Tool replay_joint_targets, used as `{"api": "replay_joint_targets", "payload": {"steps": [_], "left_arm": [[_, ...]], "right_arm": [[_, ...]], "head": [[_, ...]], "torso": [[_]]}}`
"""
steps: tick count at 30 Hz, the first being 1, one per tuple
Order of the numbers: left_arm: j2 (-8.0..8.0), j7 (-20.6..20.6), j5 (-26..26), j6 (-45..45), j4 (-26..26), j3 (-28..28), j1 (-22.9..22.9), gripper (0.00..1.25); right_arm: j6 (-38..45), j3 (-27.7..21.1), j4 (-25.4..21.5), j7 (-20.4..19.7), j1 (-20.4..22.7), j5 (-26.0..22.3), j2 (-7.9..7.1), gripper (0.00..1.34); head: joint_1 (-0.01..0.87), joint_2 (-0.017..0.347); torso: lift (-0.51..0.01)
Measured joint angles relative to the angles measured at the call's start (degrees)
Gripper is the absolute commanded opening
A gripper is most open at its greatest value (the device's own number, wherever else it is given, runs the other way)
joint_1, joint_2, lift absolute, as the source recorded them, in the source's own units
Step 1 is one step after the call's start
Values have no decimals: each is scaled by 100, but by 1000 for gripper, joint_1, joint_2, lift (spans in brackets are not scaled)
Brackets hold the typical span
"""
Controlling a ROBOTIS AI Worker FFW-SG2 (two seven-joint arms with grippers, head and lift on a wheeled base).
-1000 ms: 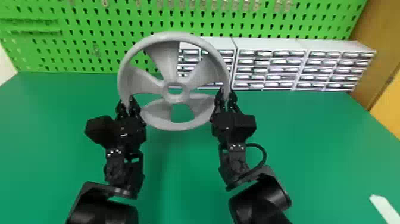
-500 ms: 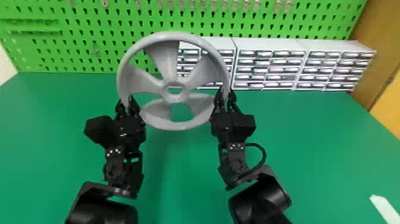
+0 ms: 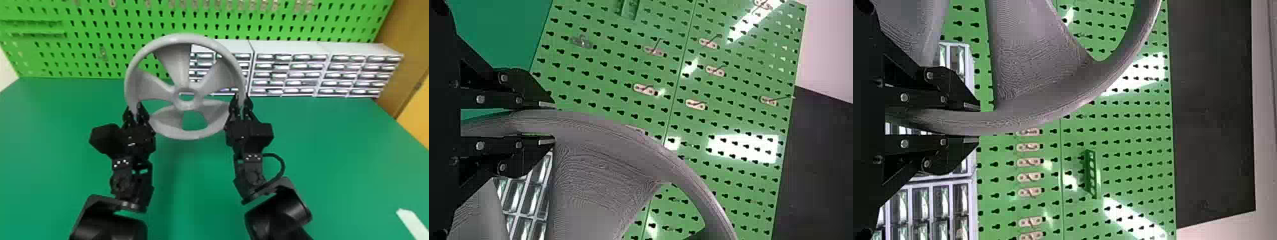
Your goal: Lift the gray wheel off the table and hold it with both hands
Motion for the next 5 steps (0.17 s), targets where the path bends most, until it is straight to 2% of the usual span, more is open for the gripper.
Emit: {"api": "replay_joint_targets", "payload": {"steps": [5], "left_arm": [[0,0,0,0,0,0,1,262]], "right_arm": [[0,-5,0,1,7,5,0,86]], "head": [[711,15]], "torso": [[-98]]}}
